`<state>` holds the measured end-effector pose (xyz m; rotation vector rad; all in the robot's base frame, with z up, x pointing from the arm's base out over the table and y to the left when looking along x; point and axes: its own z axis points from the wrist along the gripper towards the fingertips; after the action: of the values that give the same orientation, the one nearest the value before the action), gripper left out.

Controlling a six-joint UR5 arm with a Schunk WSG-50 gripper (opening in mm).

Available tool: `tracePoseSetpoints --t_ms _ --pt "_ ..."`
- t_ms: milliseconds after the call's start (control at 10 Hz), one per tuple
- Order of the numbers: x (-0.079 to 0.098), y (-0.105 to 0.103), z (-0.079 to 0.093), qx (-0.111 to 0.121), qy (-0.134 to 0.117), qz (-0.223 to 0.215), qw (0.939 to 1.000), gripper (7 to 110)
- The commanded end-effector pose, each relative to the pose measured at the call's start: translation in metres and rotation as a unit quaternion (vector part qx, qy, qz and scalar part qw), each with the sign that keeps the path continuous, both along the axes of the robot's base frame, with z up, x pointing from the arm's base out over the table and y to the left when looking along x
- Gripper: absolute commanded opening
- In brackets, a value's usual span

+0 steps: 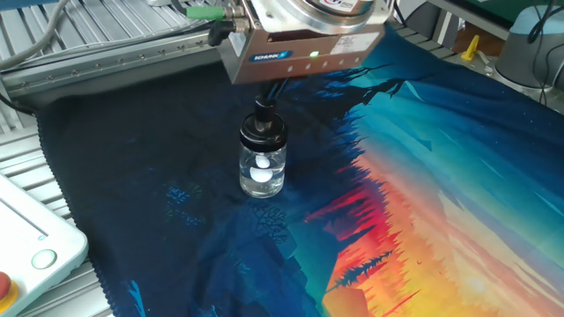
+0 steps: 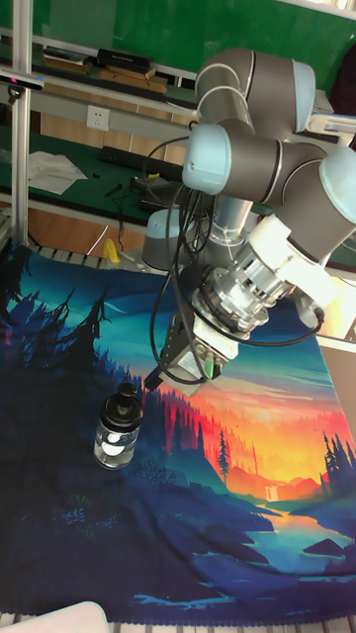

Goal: Screw the lid onto the jar

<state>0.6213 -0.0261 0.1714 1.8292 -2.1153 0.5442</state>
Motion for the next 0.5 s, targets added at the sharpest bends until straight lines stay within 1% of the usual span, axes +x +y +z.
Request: tracePoseSetpoints --t_ms 0,100,300,400 --pt "-0.002 -0.011 0.007 -0.024 -0.008 -0.019 0.9995 7" --pt "-0.005 -0.01 0.006 -0.02 -0.01 -0.039 0.999 7" --pt "-0.008 -0.001 0.001 0.0 -0.008 -0.048 0.9988 7" --pt "-0.01 0.002 -0.001 0.007 -0.011 -0.065 0.9978 7"
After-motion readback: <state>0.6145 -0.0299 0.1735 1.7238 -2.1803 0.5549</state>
